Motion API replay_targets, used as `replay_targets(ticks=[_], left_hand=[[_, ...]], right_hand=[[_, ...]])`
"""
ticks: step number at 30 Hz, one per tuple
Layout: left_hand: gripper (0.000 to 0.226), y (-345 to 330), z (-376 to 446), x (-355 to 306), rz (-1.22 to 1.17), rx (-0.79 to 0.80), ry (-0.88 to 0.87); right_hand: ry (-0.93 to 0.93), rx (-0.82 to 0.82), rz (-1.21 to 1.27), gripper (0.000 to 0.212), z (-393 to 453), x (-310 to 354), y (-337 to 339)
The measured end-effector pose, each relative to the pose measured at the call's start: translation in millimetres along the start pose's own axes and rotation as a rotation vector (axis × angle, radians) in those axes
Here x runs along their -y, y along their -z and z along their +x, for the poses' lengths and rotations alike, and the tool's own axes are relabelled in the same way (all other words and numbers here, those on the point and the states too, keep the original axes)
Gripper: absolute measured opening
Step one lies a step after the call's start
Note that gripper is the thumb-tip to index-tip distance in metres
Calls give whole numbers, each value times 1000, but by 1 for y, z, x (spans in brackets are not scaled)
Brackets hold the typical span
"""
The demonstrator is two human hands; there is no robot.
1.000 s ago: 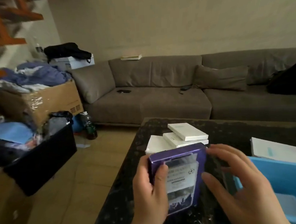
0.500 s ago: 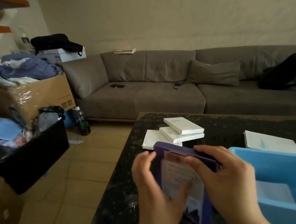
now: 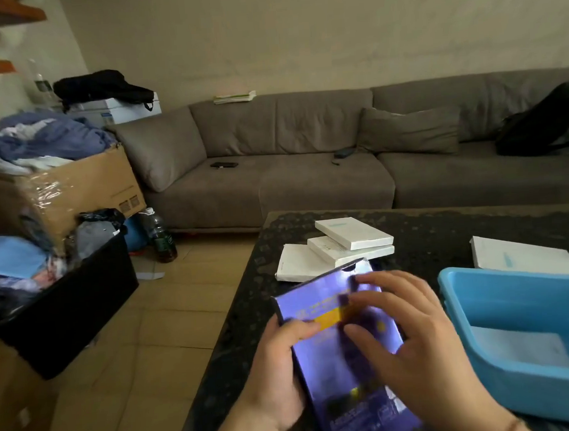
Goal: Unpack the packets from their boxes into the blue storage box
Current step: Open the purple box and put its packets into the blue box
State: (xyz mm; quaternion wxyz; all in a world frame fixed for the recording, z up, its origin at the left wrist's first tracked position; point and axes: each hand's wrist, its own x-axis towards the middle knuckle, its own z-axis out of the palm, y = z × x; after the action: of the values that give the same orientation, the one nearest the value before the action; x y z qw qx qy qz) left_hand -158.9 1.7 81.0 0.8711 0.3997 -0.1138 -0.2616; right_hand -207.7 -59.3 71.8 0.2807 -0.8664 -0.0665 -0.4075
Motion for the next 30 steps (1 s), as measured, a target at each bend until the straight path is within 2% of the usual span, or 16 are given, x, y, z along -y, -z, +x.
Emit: replay_targets(ticks=[1,2,4,7,9,12,14,18,23,26,30], left_hand=[[64,40,-35,-40,60,67,114],[54,50,-50,-54,-39,36,128],[34,64,-57,-60,0,-58,184],[35,58,-54,-53,20,-7,211],[34,61,-52,-56,-2,-29,216],[54,60,-50,-57,27,-52,259],[59,61,-47,-57,40,-67,278],[48,62,-47,-60,26,-59,271],[29,60,-49,-66,2,-9,271],[28,59,-49,-68,45,-16,280],[27,56,-51,-70,116,-34,285]], right_hand=[[-4,14,-31,29,0,-4,2],[-1,31,-50,32,1,-6,4],[19,48,-70,35,1,-8,7],[24,17,-106,37,4,-6,9],[42,-18,-147,38,9,-3,10],[115,-44,-202,39,14,0,9],[148,-38,-229,39,17,1,9],[226,-36,-286,30,21,0,9],[457,28,-324,23,27,-3,14],[551,50,-346,25,29,-1,18],[590,38,-371,21,33,1,21]])
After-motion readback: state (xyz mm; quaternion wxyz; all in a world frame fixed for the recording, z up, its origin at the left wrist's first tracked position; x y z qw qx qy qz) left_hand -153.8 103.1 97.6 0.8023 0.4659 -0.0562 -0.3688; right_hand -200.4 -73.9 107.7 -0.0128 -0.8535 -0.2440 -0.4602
